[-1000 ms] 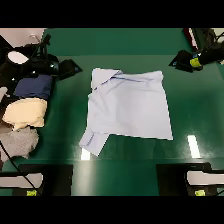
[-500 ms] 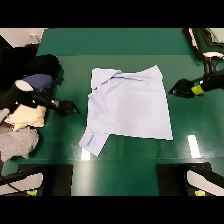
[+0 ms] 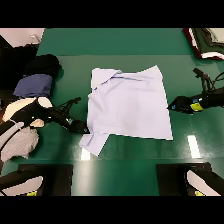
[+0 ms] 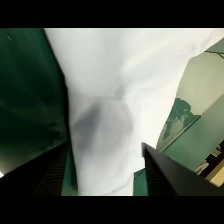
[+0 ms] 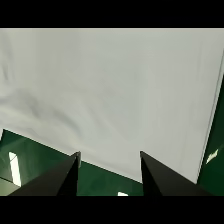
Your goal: Fold the shirts.
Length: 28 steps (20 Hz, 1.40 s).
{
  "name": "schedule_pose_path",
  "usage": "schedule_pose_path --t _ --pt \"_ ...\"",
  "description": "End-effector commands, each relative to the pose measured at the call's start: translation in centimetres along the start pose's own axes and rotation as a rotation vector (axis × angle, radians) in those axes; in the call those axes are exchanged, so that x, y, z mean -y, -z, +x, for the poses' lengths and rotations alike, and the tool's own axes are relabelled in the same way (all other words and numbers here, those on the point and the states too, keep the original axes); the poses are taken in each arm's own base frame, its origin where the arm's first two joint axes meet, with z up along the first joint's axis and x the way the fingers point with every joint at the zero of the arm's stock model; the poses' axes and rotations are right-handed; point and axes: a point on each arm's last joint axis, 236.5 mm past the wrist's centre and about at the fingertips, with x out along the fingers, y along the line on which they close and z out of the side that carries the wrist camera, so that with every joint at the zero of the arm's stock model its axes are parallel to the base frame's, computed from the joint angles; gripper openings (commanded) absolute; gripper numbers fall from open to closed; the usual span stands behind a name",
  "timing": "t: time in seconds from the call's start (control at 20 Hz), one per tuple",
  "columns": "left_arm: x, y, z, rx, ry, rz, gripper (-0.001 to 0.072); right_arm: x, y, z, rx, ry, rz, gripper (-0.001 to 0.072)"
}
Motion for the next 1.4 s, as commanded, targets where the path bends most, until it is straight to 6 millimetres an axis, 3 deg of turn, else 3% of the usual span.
schedule_pose_path --t 0.0,0.1,0.15,0.3,0.4,0.6,0.8,1.0,1.05,1.15,1.2,1.25,1.35 --pt "0.8 1.5 1.3 -0.064 -0.022 0.046 0.0498 1.4 1.8 1.1 -0.043 0.034 0.013 0.0429" --pt "1.4 1.8 2.0 -0.075 -0.028 0.076 0.0147 3.3 3.3 2.2 -0.082 0.05 0.065 0.043" --pt "1.5 1.8 2.0 -0.076 -0.029 0.081 0.003 4.3 3.9 2.5 -0.092 0.052 0.108 0.0431" --pt "1.3 1.1 1.3 -0.072 -0.061 0.088 0.0026 8.1 6.5 3.2 -0.125 0.043 0.242 0.0457" --pt "1.7 0.0 0.6 -0.048 -0.067 0.108 0.0026 9.4 8.9 4.3 -0.159 0.008 0.317 0.0457" --pt "2.7 -1.9 -0.6 0.0 -0.069 0.125 0.0026 10.2 10.8 6.5 -0.156 -0.029 0.37 0.0454" --pt "3.1 -2.5 -1.0 0.013 -0.068 0.135 0.0026 9.6 10.8 7.7 -0.158 -0.011 0.312 0.0438" --pt "3.3 -2.4 -1.3 0.0 -0.072 0.139 0.0026 8.3 10.5 8.6 -0.164 0.005 0.215 0.0046" --pt "3.1 -2.5 -1.7 -0.003 -0.089 0.147 0.0026 8.0 10.3 8.6 -0.157 0.007 0.194 0.0019" --pt "2.8 -4.1 -4.2 0.061 -0.187 0.188 0.0026 6.7 7.7 6.8 -0.083 0.014 0.119 0.0018" --pt "3.0 -5.7 -6.9 0.129 -0.265 0.227 0.0026 5.6 5.4 4.8 -0.003 0.022 0.079 0.0017" --pt "3.6 -7.5 -10.6 0.221 -0.353 0.275 0.0026 4.2 2.7 2.3 0.097 0.031 0.039 0.0017" --pt "7.0 -10.5 -19.2 0.436 -0.491 0.379 0.0026 0.3 -2.9 -5.1 0.358 0.042 -0.064 0.0017"
